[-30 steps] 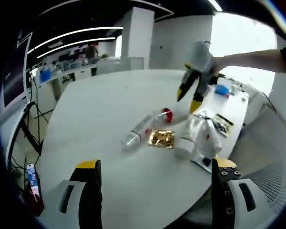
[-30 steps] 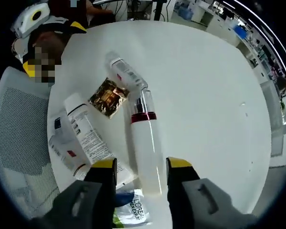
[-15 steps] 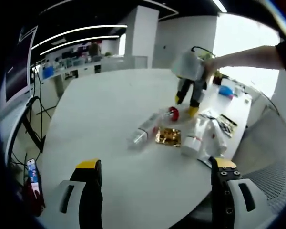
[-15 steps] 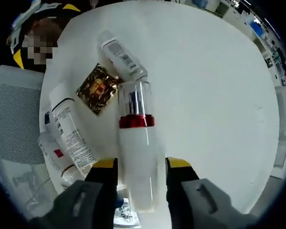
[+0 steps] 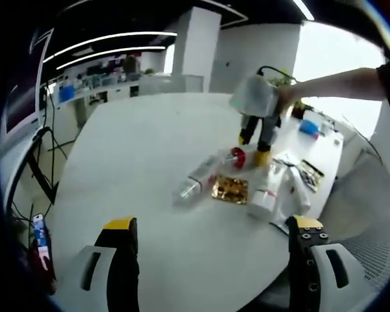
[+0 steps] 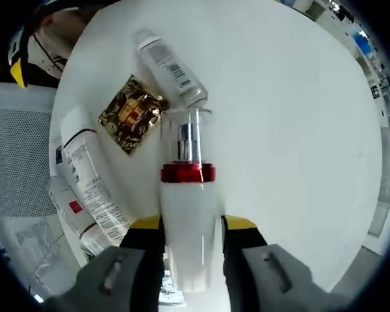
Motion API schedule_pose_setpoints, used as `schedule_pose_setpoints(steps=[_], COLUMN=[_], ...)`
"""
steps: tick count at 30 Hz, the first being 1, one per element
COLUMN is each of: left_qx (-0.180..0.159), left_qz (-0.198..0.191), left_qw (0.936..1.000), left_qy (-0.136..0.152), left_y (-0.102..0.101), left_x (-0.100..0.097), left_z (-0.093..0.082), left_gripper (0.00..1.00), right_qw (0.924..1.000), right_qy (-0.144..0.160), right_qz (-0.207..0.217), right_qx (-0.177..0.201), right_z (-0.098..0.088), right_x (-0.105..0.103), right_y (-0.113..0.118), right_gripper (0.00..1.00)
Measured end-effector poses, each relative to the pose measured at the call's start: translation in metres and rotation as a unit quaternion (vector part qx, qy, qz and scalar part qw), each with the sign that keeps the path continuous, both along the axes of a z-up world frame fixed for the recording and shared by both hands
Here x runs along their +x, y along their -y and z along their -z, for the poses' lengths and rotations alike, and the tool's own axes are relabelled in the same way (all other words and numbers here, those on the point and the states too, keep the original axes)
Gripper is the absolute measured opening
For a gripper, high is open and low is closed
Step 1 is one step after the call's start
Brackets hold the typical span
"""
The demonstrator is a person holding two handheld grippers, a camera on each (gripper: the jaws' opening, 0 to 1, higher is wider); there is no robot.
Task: Arrange the skincare products in the storage area until every visible bottle or jar stands upright without overlapping.
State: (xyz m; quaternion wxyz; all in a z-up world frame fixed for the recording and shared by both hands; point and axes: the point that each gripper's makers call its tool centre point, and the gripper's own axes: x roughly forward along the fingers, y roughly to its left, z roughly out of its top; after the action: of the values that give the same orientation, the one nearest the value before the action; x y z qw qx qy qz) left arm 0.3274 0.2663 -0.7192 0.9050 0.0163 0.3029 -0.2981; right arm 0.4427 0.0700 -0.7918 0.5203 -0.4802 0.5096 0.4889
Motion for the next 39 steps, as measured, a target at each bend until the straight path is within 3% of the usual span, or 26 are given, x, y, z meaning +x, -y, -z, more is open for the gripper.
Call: schedule_pose_setpoints(steps=[2,9,14,18,20,22,26,31,33,34,35,37,39], left_qx=[0.005,0.009,0.000,-0.023,-0.018,-0.010,-0.031,-0.047,-0.083,-0.089,-0.092,-0.092,-0.098], left_qz=[0.004,0.009,0.001,-0.016,-0.008,0.008,0.011,0.009,0.013,0.017,0.021,0.032,0.049], left_qw=[1.0000,0.9999,1.0000,0.9996,0.9998,0.9999,0.9992,0.9985,0.9958,0.9952,0.9948,0.9944,0.9931], left_qy=[0.000,0.007,0.004,0.002,0.005,-0.011,-0.024,-0.026,-0.036,-0.038,-0.040,-0.039,-0.041], left_y=[0.003,0.012,0.020,0.024,0.026,0.030,0.039,0.053,0.066,0.070,0.074,0.081,0.091], left_x=[0.001,0.005,0.005,0.006,0.005,0.002,0.003,0.005,0.004,0.004,0.004,0.005,0.006], left_z=[0.000,-0.009,-0.016,-0.025,-0.026,-0.022,-0.027,-0.033,-0.038,-0.039,-0.040,-0.042,-0.045], left_gripper=[0.94,0.91,0.91,0.90,0.89,0.89,0.87,0.87,0.86,0.85,0.85,0.81,0.77], right_qw=[1.0000,1.0000,0.9994,0.9944,0.9908,0.9856,0.9676,0.9291,0.9054,0.9005,0.8881,0.8726,0.8482], right_qy=[-0.001,0.006,0.004,-0.010,-0.023,-0.037,-0.079,-0.120,-0.139,-0.143,-0.151,-0.156,-0.161], right_qz=[0.006,0.003,0.016,0.060,0.094,0.120,0.191,0.284,0.323,0.329,0.340,0.348,0.357], right_qx=[0.006,0.002,0.031,0.086,0.095,0.114,0.145,0.204,0.238,0.245,0.271,0.306,0.357], right_z=[0.000,-0.001,-0.002,-0.004,-0.005,-0.006,-0.008,-0.016,-0.022,-0.023,-0.028,-0.037,-0.050], right_x=[-0.003,-0.003,-0.002,0.001,0.002,0.004,0.000,0.003,0.008,0.008,0.009,0.010,0.008], right_y=[-0.001,-0.001,-0.001,-0.003,-0.002,-0.002,0.001,0.006,0.009,0.009,0.008,0.007,0.004], right_gripper=[0.29,0.27,0.26,0.26,0.25,0.25,0.25,0.25,0.25,0.25,0.25,0.25,0.25])
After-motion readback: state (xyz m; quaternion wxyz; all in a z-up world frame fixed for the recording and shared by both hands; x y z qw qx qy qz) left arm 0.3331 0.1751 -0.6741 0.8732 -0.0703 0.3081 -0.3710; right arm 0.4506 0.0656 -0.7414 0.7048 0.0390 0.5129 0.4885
